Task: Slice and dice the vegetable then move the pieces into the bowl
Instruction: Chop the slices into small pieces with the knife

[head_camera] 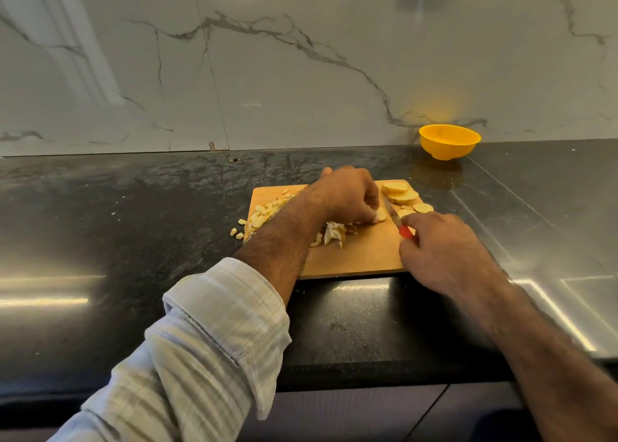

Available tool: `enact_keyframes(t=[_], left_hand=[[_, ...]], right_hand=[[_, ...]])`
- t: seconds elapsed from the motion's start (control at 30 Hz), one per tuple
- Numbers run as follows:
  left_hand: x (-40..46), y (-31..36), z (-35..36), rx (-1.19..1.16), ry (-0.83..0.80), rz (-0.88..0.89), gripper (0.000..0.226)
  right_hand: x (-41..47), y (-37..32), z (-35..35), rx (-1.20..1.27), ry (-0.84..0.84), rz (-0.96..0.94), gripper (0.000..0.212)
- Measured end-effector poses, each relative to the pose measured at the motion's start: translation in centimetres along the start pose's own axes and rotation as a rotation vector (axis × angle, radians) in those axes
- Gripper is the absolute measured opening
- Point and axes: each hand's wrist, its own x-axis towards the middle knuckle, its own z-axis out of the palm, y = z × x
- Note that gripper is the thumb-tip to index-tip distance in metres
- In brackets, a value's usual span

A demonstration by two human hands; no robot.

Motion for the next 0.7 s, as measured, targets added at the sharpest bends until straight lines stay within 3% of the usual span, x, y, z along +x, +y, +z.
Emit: enact_keyframes(t=[0.5,0.7], left_hand=[[0.6,-0.6,0.2,0.023,-0.036,0.039,0.015],[0.7,-0.6,0.1,0.017,-0.023,0.029,0.011]], right_hand=[[-1.0,-1.9,1.0,-0.082,-0.049,-0.066,0.01],[-0.1,-2.5,0.2,-0.079,-0.08,-0.066,0.024]])
